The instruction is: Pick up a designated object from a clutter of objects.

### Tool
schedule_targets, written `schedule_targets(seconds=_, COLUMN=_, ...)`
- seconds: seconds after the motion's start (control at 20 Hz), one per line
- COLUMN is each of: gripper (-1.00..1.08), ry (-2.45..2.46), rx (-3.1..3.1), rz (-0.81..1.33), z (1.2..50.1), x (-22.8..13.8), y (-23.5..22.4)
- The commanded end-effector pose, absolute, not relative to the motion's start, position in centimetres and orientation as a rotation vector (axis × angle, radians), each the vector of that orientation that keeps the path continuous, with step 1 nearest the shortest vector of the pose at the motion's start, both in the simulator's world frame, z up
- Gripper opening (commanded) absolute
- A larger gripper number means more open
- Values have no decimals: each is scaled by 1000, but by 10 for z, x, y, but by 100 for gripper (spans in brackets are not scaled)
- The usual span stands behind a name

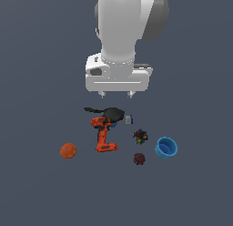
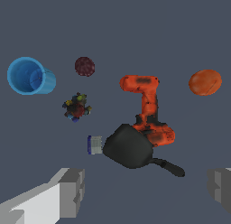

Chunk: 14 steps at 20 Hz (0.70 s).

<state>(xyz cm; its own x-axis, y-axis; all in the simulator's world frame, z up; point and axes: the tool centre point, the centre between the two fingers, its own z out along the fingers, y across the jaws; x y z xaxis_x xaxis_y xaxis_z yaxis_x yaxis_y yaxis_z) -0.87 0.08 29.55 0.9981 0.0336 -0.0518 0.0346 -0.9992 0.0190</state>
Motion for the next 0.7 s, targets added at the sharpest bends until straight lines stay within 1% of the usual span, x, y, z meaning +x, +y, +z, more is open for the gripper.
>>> schedule_targets(seconds=0.0, gripper=100, ry=53, rx=3120, rz=-80, z=295, x=-9, y=1)
schedule_targets(seconds=0.65, gripper=100, ry=102, rx=3113, rz=-89, z=300, x=-9, y=0)
